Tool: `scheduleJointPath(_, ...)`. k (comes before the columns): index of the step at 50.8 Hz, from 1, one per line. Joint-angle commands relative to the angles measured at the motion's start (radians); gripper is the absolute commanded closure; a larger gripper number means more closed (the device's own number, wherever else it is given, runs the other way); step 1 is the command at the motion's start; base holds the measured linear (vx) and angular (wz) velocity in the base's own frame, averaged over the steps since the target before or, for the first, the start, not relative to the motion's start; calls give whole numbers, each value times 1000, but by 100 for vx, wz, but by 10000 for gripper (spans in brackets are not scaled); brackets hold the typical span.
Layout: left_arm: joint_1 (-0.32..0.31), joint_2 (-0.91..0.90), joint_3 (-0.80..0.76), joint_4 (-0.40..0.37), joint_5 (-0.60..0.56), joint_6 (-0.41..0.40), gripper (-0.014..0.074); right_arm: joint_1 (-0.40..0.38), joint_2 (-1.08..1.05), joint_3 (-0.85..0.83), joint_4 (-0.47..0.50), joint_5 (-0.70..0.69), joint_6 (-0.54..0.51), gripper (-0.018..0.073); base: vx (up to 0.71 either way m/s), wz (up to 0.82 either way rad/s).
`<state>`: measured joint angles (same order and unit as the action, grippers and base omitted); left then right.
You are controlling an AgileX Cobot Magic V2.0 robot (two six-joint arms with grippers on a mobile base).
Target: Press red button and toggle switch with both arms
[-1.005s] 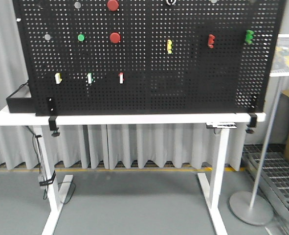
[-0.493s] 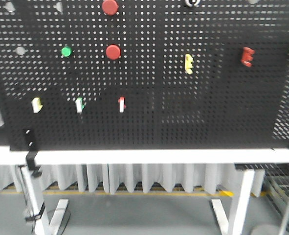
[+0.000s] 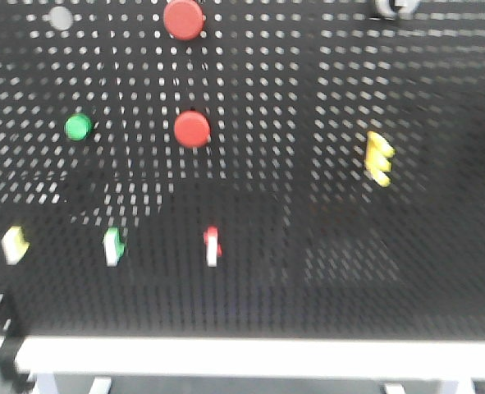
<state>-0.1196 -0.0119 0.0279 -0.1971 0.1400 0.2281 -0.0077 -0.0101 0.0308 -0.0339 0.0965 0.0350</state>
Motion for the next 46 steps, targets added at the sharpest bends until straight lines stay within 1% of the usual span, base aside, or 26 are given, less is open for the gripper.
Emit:
scheduleJointPath(1,-2,-15,34,-2,-84,-7,594,-7,-16,11,-11,-82,-5,562,40,7)
scheduleJointPath(21,-2,-15,34,-2,-84,-7,594,-7,-16,11,-11,-82,-5,562,30,4)
scheduleJointPath(46,-2,-15,34,-2,-83,-1,594,-7,-16,11,-11,-82,-5,562,3,0)
